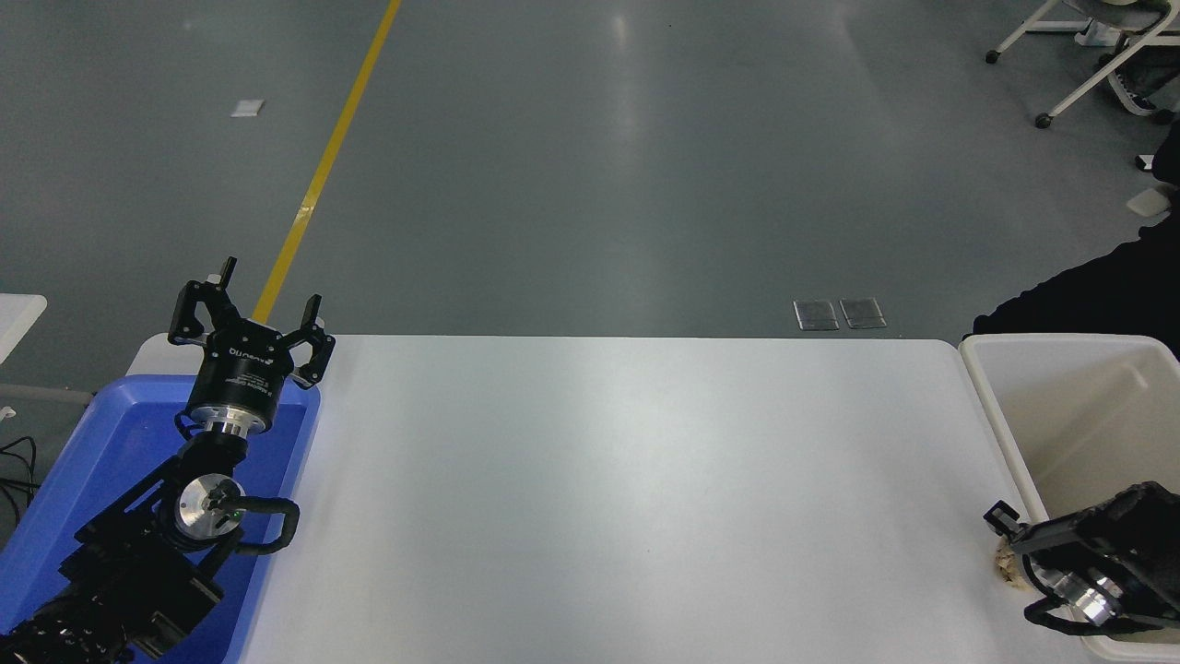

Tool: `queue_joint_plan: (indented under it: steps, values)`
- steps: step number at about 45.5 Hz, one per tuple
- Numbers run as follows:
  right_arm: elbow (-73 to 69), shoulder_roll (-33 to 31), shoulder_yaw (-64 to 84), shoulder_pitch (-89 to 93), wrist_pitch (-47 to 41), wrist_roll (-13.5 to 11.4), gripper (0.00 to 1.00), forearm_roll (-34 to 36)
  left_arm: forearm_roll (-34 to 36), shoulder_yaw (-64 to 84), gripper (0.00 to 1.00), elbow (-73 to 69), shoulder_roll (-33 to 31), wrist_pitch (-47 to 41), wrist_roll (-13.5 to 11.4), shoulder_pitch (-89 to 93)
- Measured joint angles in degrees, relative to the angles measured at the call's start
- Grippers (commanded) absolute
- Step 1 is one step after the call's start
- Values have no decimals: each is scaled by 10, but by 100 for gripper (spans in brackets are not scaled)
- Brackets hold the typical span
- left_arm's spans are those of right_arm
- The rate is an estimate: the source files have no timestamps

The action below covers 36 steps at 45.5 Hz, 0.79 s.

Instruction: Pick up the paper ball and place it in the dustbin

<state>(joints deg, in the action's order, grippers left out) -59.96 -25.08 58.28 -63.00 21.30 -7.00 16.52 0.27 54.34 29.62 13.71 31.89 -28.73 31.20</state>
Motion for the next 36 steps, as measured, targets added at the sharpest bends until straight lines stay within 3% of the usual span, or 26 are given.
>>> queue_joint_plan:
  steps: [9,18,36]
  values:
    - [-36,-20,10,-48,-1,-5,2,-8,0,0,98,0,0,0,0,0]
    - [-101,-42,39,-143,-16,-29,3,-34,0,0,98,0,0,0,0,0]
    - [-167,-68,137,-378,-136,-53,4,-63,0,0,98,0,0,0,0,0]
